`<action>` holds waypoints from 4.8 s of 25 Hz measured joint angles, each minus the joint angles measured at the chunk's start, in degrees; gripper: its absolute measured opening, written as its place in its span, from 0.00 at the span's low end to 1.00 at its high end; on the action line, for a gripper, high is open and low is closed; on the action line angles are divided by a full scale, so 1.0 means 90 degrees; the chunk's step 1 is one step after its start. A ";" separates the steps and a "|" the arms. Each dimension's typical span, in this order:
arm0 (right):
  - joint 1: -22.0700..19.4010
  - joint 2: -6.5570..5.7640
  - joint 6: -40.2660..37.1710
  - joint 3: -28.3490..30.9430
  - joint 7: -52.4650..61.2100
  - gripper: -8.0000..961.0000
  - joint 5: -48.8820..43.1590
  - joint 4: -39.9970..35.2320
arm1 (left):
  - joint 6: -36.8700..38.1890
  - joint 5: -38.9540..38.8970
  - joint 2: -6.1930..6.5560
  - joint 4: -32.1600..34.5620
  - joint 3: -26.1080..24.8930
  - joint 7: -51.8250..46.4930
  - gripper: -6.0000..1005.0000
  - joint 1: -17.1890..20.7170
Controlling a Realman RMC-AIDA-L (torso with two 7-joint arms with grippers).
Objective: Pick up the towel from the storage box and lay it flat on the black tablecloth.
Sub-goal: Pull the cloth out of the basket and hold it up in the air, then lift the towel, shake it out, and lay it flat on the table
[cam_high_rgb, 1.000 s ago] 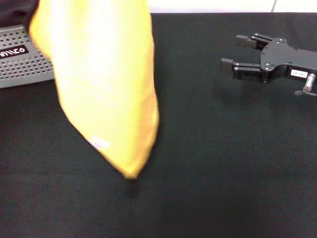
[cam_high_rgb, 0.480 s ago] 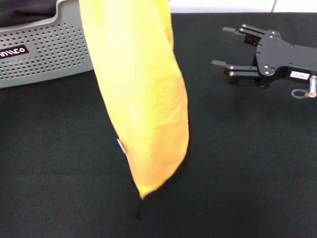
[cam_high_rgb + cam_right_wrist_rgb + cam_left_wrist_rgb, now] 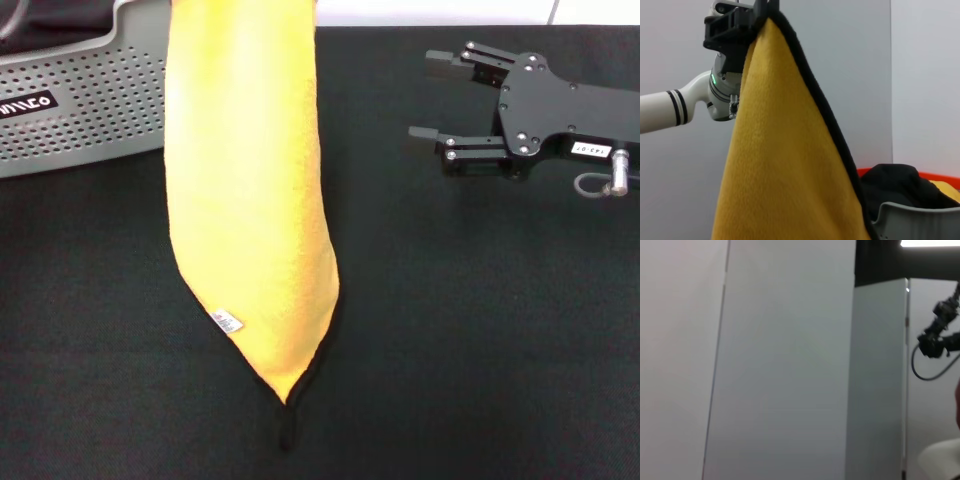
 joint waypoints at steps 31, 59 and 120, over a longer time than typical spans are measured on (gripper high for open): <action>0.0812 -0.0648 -0.0682 0.2753 0.0579 0.75 -0.4569 -0.0902 | 0.0665 0.0308 0.0356 0.0215 0.0497 0.0212 0.03 -0.0673; 0.0967 -0.0124 -0.1125 0.3495 0.0886 0.74 -0.6922 -0.2259 | 0.1071 -0.0259 0.0489 0.0171 0.0417 -0.0047 0.03 -0.1254; -0.1247 0.0968 -0.1485 0.5687 0.3822 0.02 -0.7755 -0.6712 | 0.0839 -0.0022 0.0023 -0.0624 -0.1288 0.0193 0.04 0.0470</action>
